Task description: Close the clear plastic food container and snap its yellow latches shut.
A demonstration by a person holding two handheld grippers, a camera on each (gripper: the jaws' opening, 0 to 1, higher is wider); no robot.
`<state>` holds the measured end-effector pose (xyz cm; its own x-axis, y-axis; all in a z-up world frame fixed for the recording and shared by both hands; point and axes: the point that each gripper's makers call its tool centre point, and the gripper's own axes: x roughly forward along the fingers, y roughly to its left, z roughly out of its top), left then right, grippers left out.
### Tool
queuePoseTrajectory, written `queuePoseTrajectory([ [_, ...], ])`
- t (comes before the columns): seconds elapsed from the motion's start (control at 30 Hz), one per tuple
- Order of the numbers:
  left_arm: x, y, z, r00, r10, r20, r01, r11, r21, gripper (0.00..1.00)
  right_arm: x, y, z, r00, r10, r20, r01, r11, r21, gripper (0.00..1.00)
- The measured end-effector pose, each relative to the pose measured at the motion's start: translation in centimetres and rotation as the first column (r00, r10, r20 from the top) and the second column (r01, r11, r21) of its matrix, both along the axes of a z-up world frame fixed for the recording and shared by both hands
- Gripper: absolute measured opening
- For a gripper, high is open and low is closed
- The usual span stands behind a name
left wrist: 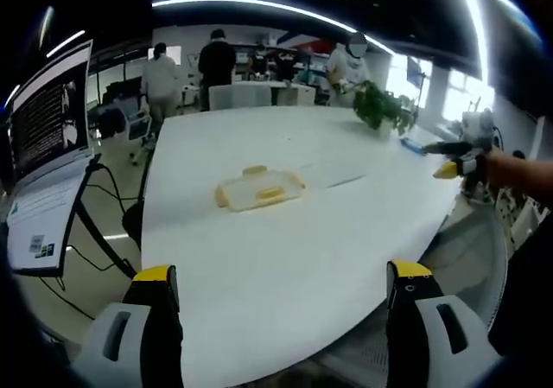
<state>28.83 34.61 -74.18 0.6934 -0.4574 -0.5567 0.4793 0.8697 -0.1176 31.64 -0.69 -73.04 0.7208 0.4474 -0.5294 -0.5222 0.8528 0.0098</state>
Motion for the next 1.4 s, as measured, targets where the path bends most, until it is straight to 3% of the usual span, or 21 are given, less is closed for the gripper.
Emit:
queuePoseTrajectory([
  [0.07, 0.3, -0.2, 0.1, 1.0, 0.015, 0.014, -0.015, 1.0, -0.007, 0.98, 0.4, 0.0, 0.3, 1.0, 0.009, 0.01, -0.009, 1.0, 0.013, 0.99],
  [0.23, 0.4, -0.6, -0.7, 0.996, 0.08, -0.026, -0.08, 0.997, 0.01, 0.98, 2.0, -0.2, 0.2, 0.999, 0.052, 0.01, -0.052, 0.998, 0.042, 0.97],
  [0.37, 0.5, -1.2, -1.0, 0.994, 0.104, -0.023, -0.103, 0.994, 0.032, 0.98, 3.4, 0.3, 0.0, 0.995, 0.101, 0.025, -0.103, 0.993, 0.05, 0.96],
  [0.57, 0.9, -1.7, -1.1, 0.988, 0.147, -0.044, -0.144, 0.987, 0.068, 0.97, 4.5, 1.1, -1.5, 0.984, 0.177, 0.011, -0.178, 0.983, 0.042, 0.95],
  [0.63, 1.1, -1.9, -1.0, 0.989, 0.142, -0.042, -0.138, 0.987, 0.081, 0.97, 4.7, 1.5, -1.6, 0.985, 0.171, -0.015, -0.168, 0.98, 0.109, 0.95],
  [0.67, 1.2, -2.0, -1.1, 0.99, 0.132, -0.043, -0.127, 0.987, 0.101, 0.97, 4.9, 1.4, -1.6, 0.985, 0.17, -0.009, -0.168, 0.98, 0.109, 0.94],
  [1.0, 3.2, -2.2, -2.4, 0.99, 0.126, -0.067, -0.117, 0.985, 0.128, 0.96, 6.6, 2.4, -3.4, 0.974, 0.225, -0.037, -0.223, 0.973, 0.057, 0.9],
  [1.1, 4.1, -2.0, -2.6, 0.99, 0.122, -0.075, -0.112, 0.986, 0.127, 0.97, 7.5, 3.5, -3.6, 0.969, 0.24, -0.059, -0.232, 0.966, 0.11, 0.91],
  [1.17, 4.7, -1.8, -2.9, 0.99, 0.117, -0.08, -0.106, 0.985, 0.133, 0.98, 8.1, 4.0, -3.9, 0.967, 0.248, -0.065, -0.241, 0.966, 0.096, 0.91],
  [1.27, 5.4, -1.7, -3.3, 0.99, 0.109, -0.085, -0.096, 0.985, 0.141, 0.97, 8.8, 4.5, -3.7, 0.965, 0.257, -0.056, -0.253, 0.965, 0.069, 0.9],
  [1.3, 5.6, -1.6, -3.4, 0.99, 0.107, -0.086, -0.095, 0.986, 0.14, 0.96, 9.2, 4.5, -3.2, 0.967, 0.256, -0.018, -0.254, 0.966, 0.056, 0.88],
  [1.4, 6.1, -1.5, -3.8, 0.992, 0.092, -0.091, -0.079, 0.987, 0.142, 0.96, 9.5, 5.0, -3.5, 0.961, 0.275, -0.035, -0.273, 0.961, 0.046, 0.86],
])
